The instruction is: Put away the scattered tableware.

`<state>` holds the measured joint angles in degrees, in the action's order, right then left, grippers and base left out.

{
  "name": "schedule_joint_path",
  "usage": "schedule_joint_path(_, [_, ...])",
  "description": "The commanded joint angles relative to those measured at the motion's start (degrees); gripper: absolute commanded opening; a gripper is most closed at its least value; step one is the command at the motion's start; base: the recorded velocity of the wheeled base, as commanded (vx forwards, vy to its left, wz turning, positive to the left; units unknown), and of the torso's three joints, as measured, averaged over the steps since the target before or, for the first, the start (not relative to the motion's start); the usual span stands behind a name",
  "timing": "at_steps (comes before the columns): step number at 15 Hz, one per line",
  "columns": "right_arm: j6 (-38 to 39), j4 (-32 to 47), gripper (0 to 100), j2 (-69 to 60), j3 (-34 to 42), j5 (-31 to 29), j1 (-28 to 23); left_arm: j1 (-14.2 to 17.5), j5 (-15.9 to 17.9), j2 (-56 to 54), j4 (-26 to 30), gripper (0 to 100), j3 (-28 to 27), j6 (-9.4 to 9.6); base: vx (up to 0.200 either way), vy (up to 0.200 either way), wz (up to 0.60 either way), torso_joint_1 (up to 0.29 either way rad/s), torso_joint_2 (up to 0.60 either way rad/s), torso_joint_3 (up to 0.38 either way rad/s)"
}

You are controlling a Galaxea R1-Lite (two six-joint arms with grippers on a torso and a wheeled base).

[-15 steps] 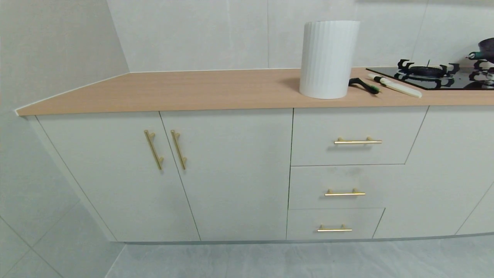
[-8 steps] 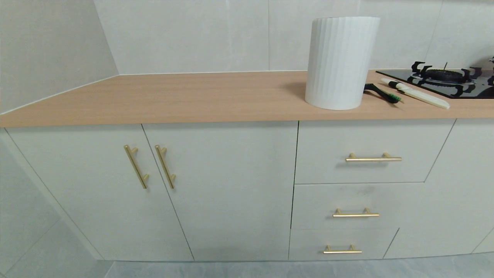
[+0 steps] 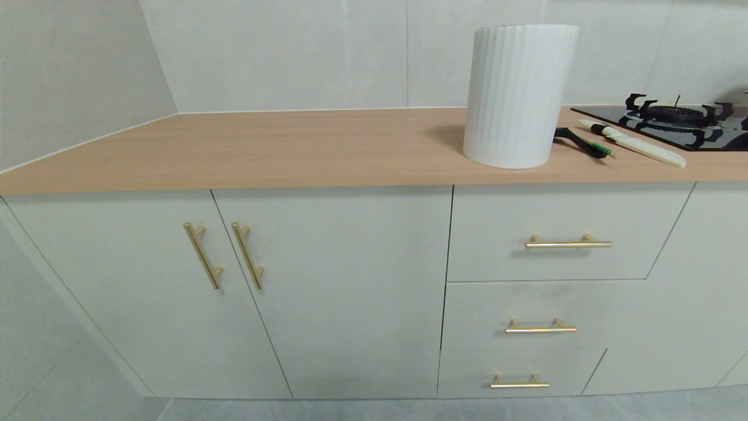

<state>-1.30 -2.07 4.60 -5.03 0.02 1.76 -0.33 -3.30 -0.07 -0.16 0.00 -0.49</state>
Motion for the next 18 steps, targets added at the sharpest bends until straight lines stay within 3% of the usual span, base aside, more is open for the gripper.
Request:
schedule_joint_path(1, [1.04, 0.23, 100, 18.78, -4.63, 1.03, 6.59, -0.02, -0.04, 0.07, -0.02, 100, 0.00, -0.04, 0.000, 0.000, 0.00, 0.000, 0.00, 0.000])
schedule_joint_path(3, [1.04, -0.12, 100, 32.41, -7.27, 1.29, 9.85, -0.02, -0.04, 0.07, -0.02, 100, 0.00, -0.04, 0.000, 0.000, 0.00, 0.000, 0.00, 0.000])
schedule_joint_path(10, [-2.04, -2.50, 100, 65.10, -18.70, 1.47, 10.20, -0.02, -0.04, 0.07, -0.02, 100, 0.00, -0.04, 0.000, 0.000, 0.00, 0.000, 0.00, 0.000])
schedule_joint_path(13, [-1.86, -10.94, 100, 79.95, -22.12, 1.38, 8.88, -0.02, -0.04, 0.07, -0.02, 100, 0.00, -0.04, 0.000, 0.000, 0.00, 0.000, 0.00, 0.000])
schedule_joint_path(18, [-1.24, -24.47, 100, 97.27, -21.51, 0.77, 8.62, -0.02, -0.04, 0.07, -0.02, 100, 0.00, -0.04, 0.000, 0.000, 0.00, 0.000, 0.00, 0.000])
